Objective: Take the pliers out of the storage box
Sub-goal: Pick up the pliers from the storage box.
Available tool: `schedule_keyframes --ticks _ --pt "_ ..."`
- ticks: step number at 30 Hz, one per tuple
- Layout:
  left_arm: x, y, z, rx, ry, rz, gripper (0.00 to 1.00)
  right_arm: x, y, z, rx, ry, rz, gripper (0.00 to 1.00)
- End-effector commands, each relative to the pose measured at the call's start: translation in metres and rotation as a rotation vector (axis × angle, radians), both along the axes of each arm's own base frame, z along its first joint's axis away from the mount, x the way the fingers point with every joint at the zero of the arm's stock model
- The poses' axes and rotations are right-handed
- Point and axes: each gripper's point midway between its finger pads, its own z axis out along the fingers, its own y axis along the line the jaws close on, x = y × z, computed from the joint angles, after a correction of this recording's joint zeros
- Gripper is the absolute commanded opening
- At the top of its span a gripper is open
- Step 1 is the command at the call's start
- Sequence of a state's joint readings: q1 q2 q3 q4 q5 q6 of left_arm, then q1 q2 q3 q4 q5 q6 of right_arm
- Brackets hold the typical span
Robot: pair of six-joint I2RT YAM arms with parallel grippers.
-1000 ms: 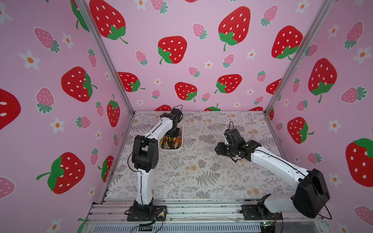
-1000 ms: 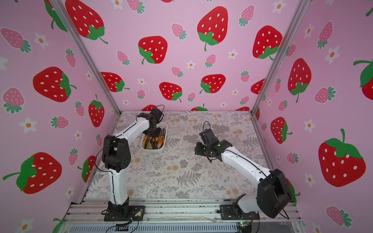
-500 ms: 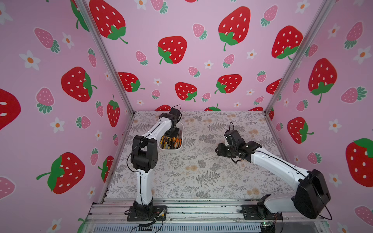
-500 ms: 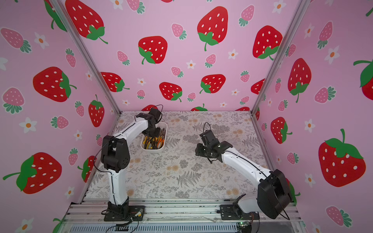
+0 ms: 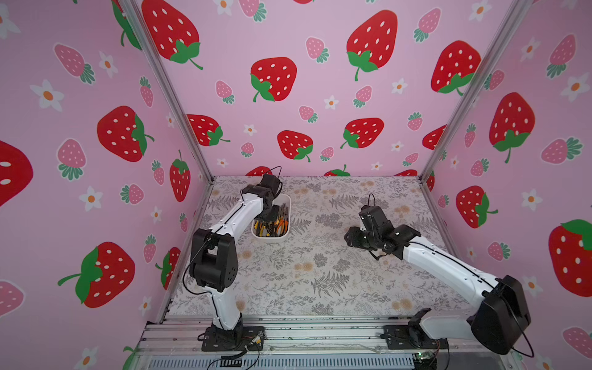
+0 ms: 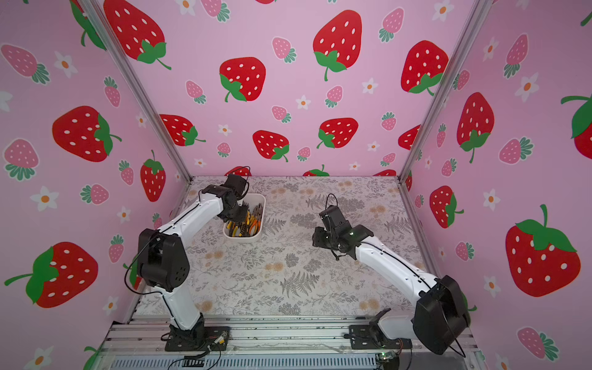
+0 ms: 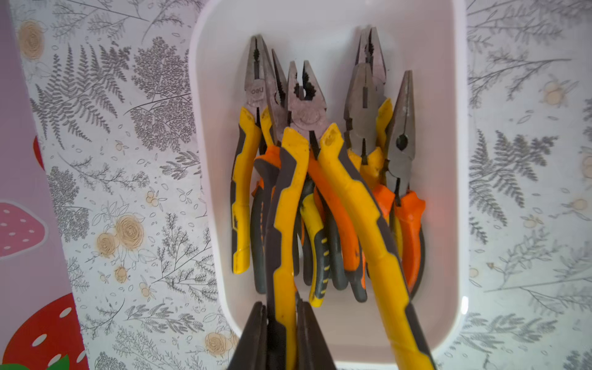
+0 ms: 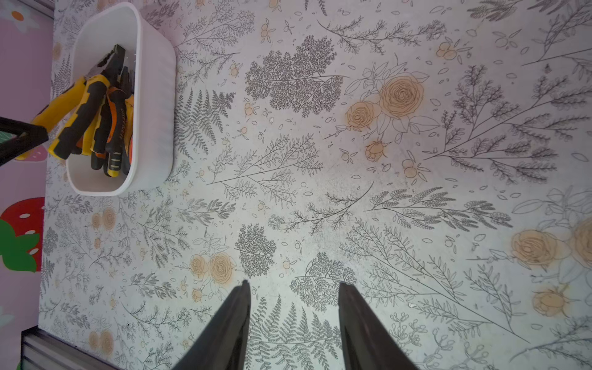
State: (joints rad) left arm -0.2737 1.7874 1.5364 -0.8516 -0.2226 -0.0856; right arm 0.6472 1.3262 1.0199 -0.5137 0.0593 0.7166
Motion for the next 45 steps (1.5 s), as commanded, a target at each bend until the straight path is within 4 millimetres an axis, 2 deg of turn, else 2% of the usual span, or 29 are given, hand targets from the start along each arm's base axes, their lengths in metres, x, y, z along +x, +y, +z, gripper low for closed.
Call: schedule_keyframes --ticks 1,8,13,19,24,29,36,45 --pt "0.005 -0.012 0.051 -0.084 -0.186 0.004 0.00 -0.001 -0.006 0.012 -0.015 -0.016 -0.004 0.50" --pt "-0.024 -0.042 0.078 -0.195 -0.272 -0.076 0.00 0.003 0.003 0.026 -0.015 -0.028 0.021 0.50" --pt "-0.044 -0.055 0.076 -0.222 -0.394 -0.089 0.00 0.002 0.012 0.029 -0.007 -0.031 0.052 0.49" --pt "-0.069 -0.071 0.066 -0.162 -0.544 -0.109 0.00 -0.013 0.053 0.036 0.051 -0.028 0.239 0.47" --pt "-0.092 -0.098 0.070 -0.175 -0.650 -0.170 0.00 -0.027 0.082 0.024 0.050 0.021 0.315 0.47" --pt "-0.110 -0.102 0.072 -0.167 -0.717 -0.161 0.00 -0.040 0.105 0.015 0.087 0.052 0.335 0.47" --pt "-0.130 -0.105 0.071 -0.207 -0.802 -0.163 0.00 -0.054 0.126 0.009 0.112 0.065 0.361 0.47" --pt "-0.135 -0.111 0.068 -0.196 -0.795 -0.179 0.00 -0.059 0.146 -0.004 0.103 0.093 0.389 0.47"
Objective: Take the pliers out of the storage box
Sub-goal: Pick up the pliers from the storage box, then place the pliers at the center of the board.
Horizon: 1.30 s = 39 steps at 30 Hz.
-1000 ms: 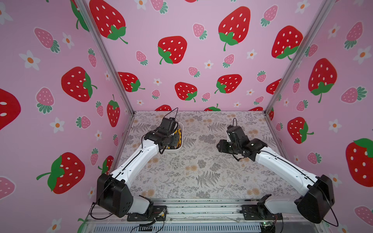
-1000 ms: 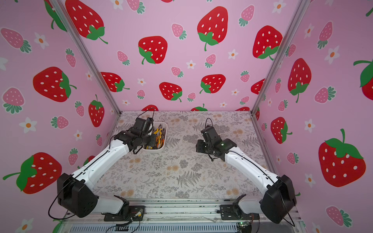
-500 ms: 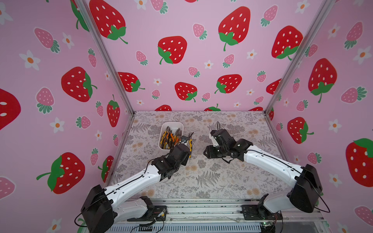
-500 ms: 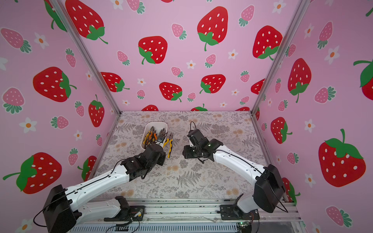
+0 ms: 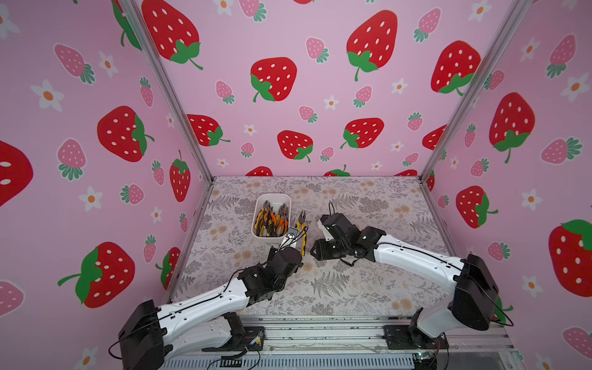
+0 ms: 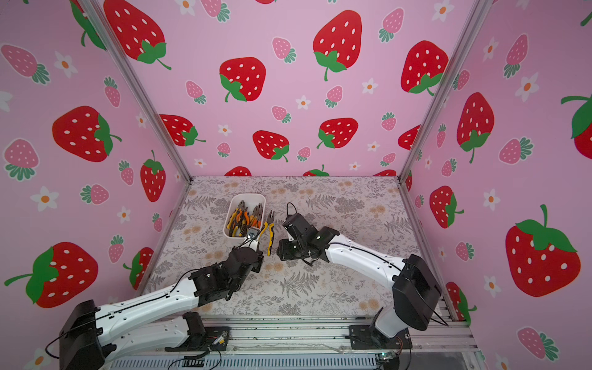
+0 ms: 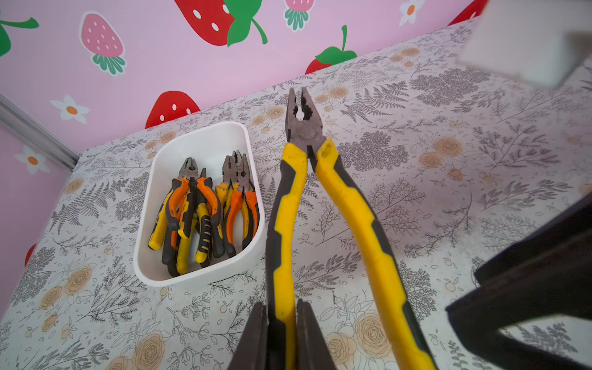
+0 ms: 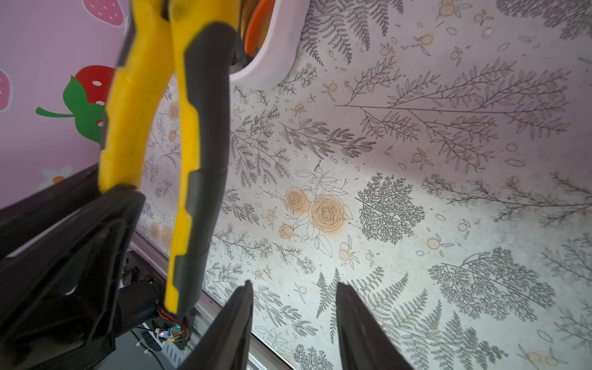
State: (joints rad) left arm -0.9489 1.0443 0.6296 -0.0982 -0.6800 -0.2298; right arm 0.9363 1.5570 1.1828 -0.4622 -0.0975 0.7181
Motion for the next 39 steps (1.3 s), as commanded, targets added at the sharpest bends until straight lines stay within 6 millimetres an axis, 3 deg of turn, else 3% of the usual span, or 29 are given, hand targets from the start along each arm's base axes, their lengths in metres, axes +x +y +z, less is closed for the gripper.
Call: schedule_keyframes --ticks 1,12,32,37,39 --pt "0.010 -0.002 0.033 -0.092 -0.092 0.056 0.00 0.000 0.012 0.006 0.023 -0.005 0.007 0.47" --pt "0.007 -0.012 0.028 -0.111 -0.070 0.047 0.00 -0.003 0.023 0.006 0.024 -0.005 0.024 0.47" --pt "0.000 -0.040 0.017 -0.293 -0.013 -0.028 0.00 0.000 0.026 0.001 0.009 -0.005 0.021 0.48" --pt "0.001 -0.033 0.014 -0.272 -0.016 0.001 0.00 0.001 0.015 0.002 -0.034 -0.028 0.016 0.50" --pt "0.001 -0.028 0.014 -0.260 -0.018 0.024 0.00 0.004 0.002 0.004 -0.090 -0.062 0.008 0.51"
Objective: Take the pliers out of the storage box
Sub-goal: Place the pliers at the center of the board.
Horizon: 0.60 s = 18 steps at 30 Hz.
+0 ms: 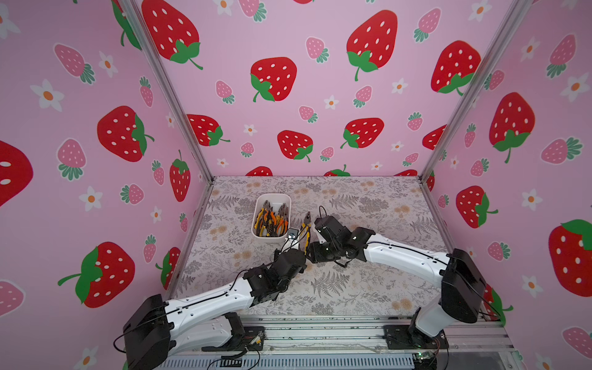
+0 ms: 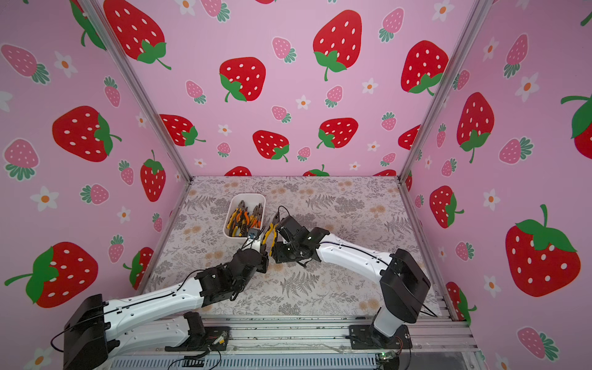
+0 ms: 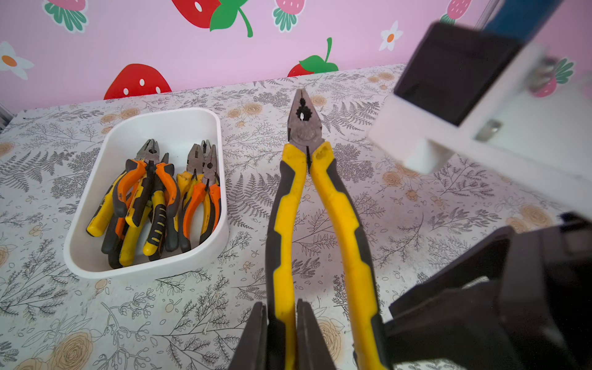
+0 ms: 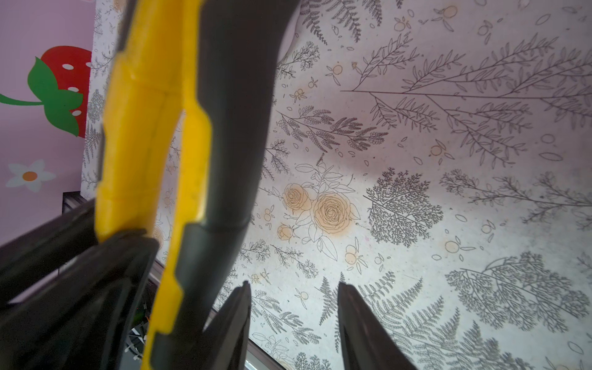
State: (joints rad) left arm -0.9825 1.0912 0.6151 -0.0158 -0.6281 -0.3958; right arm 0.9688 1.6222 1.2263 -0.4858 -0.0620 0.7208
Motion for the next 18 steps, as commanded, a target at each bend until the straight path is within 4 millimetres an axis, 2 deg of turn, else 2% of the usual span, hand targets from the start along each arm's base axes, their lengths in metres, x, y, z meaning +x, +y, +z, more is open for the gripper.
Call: schedule_keyframes --ticks 1,3,5,9,13,18 --pt "0.006 -0.001 0.022 -0.072 -0.058 0.041 0.00 0.009 -0.016 0.018 -0.071 -0.085 -0.010 0.51" --pt "0.005 0.000 0.021 -0.068 -0.058 0.045 0.00 0.018 -0.038 0.020 -0.157 -0.117 -0.045 0.56" --pt "0.005 0.001 0.021 -0.068 -0.057 0.044 0.00 0.028 -0.059 0.024 -0.221 -0.135 -0.089 0.56" --pt "0.004 0.000 0.020 -0.060 -0.054 0.037 0.00 0.049 -0.079 0.047 -0.249 -0.182 -0.163 0.57" --pt "0.004 -0.002 0.019 -0.064 -0.052 0.025 0.00 0.070 -0.073 0.077 -0.178 -0.215 -0.214 0.59" --pt "0.004 -0.005 0.019 -0.063 -0.048 0.013 0.00 0.088 -0.055 0.093 -0.148 -0.175 -0.224 0.60"
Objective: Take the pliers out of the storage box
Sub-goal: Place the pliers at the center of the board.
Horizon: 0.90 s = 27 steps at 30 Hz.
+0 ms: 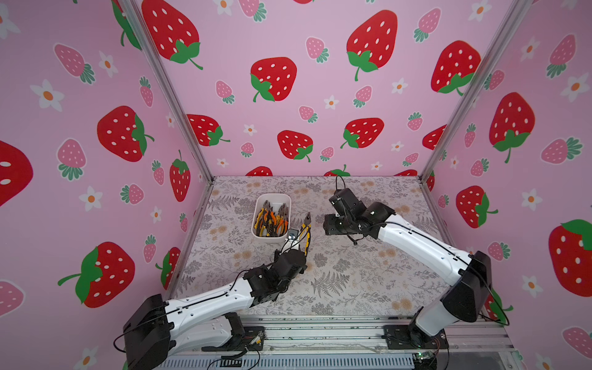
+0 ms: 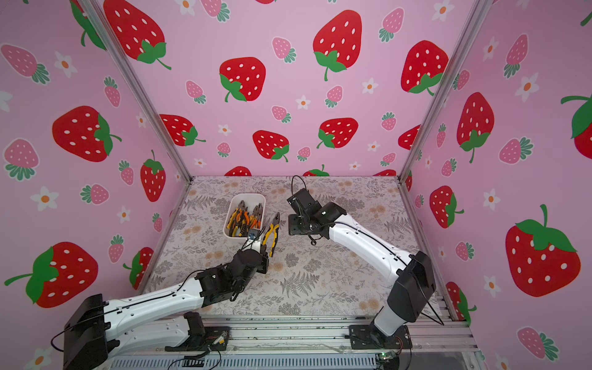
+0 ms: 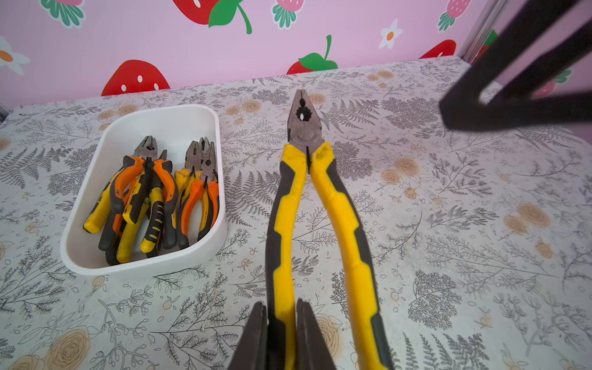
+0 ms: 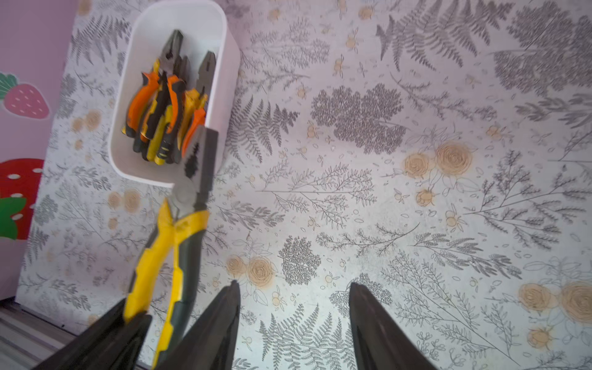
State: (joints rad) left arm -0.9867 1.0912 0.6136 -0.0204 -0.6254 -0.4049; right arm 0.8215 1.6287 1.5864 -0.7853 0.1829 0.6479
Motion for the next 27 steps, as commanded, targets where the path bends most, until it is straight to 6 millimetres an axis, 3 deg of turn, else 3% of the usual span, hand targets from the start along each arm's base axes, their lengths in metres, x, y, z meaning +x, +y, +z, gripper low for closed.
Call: schedule_keyframes --ticks 1,11,18,27 --pt "0.006 -0.005 0.021 -0.057 -0.054 0.015 0.00 0.005 0.007 -0.006 -0.039 0.059 -0.011 0.60" --pt "0.006 -0.009 0.017 -0.059 -0.049 0.002 0.00 0.031 0.024 -0.009 -0.083 0.127 -0.121 0.56" --pt "0.006 -0.008 0.014 -0.056 -0.044 0.007 0.00 0.039 0.038 -0.009 -0.061 0.130 -0.106 0.56" --pt "0.007 -0.009 0.010 -0.061 -0.039 0.011 0.00 0.044 0.053 -0.026 -0.061 0.168 -0.103 0.57"
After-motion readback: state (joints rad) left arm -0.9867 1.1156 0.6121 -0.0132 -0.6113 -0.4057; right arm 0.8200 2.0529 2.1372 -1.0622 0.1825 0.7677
